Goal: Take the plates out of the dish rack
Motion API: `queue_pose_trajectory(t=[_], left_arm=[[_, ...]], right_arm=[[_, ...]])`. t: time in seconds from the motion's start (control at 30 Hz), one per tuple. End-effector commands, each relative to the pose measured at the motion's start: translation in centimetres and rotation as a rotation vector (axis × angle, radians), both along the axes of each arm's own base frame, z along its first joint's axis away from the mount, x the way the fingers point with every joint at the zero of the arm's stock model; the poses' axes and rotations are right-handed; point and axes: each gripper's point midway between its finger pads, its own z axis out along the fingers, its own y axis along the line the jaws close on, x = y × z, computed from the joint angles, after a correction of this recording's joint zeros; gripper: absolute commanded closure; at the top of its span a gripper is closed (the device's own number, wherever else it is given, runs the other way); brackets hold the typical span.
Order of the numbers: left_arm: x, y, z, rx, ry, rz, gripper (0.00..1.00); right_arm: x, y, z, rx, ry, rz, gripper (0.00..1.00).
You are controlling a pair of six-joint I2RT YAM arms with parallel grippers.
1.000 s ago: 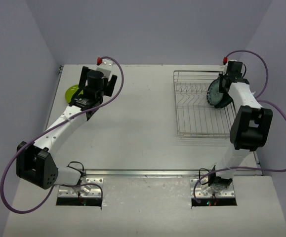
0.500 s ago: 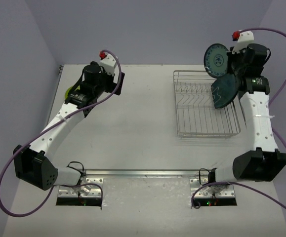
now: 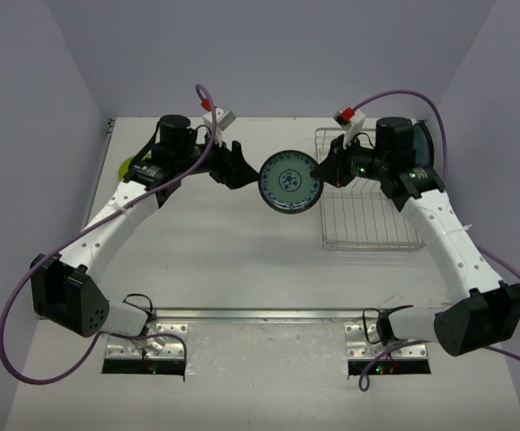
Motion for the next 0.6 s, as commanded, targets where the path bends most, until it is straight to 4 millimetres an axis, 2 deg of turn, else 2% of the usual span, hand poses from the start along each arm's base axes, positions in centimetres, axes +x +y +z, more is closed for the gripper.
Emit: queue_pose_trajectory(t=[0.0, 0.2, 0.3, 0.33, 0.37, 0.4, 0.43, 0.53, 0.57], left_arm=[[-1.7, -1.9, 1.5, -0.061, 0.014, -0.112, 0.29], [-1.2, -2.2, -0.5, -0.025, 0.055, -0.095, 0.59], [-1.1, -2.2, -1.3, -0.019, 0.079, -0.093, 0.84], [-1.0, -2.1, -1.4, -0.016, 0.083, -0.086, 1.00], [-0.7, -1.8, -1.5, -0.011, 0.081, -0.069, 1.00], [-0.6, -1.8, -1.5, -0.009, 0.081, -0.062, 1.00], [0.0, -0.9, -1.3, -0.021, 0.086, -0.040, 1.00], [1.9, 2.6, -0.8, -0.095, 0.132, 0.040, 1.00], [2.6, 3.9, -0.7, -0.118, 0.148, 0.069, 1.00]], right_arm=[[-0.5, 2.0, 3.5, 0.098, -0.057, 0.069, 1.00], [-0.9, 2.6, 3.9, 0.115, -0.052, 0.101, 1.00], [-0.9, 2.7, 4.2, 0.119, -0.054, 0.102, 1.00], [-0.8, 2.7, 4.2, 0.117, -0.055, 0.097, 0.99], [-0.7, 2.6, 4.3, 0.114, -0.054, 0.092, 0.89], [-0.6, 2.5, 4.2, 0.111, -0.050, 0.086, 0.87], [-0.4, 2.4, 4.2, 0.103, -0.046, 0.072, 0.70], [0.1, 1.8, 3.8, 0.082, -0.033, 0.018, 0.07], [0.4, 1.4, 3.6, 0.074, -0.028, -0.012, 0.02]])
